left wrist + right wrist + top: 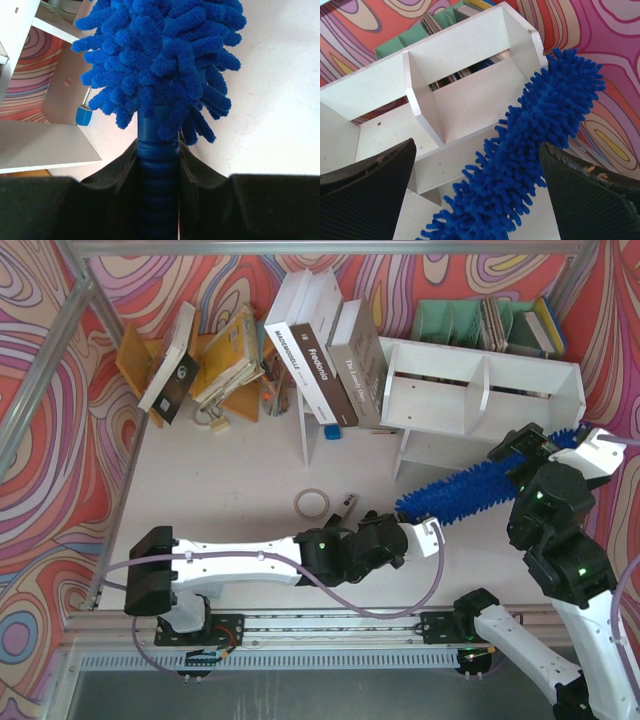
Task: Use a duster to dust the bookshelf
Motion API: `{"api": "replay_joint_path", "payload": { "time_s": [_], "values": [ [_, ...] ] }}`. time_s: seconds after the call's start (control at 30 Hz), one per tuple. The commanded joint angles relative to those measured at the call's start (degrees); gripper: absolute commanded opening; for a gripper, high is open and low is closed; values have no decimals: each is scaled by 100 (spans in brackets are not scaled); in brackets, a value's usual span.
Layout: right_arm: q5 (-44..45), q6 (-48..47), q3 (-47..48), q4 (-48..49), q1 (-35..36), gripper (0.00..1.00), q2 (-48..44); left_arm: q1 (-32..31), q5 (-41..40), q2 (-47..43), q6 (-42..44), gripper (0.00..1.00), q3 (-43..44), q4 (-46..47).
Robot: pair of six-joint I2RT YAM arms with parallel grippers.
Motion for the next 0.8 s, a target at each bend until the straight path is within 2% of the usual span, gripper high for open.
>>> {"api": "replay_joint_path", "payload": {
  "time_s": [0.0, 0.27, 0.47, 0.77],
  "values": [
    [44, -219, -207, 273, -3, 98, -51, 169, 83, 364, 14, 0, 367, 333],
    [-352, 187, -918, 4, -4, 99, -236, 382, 180, 754, -126, 0, 303, 240],
    [-593, -26, -1638, 647, -3, 99, -825, 402, 160, 809, -347, 0, 97, 245],
    [-431, 24, -1860, 732, -7, 99, -1103, 403, 34, 753, -657, 0, -215, 61]
  ]
}}
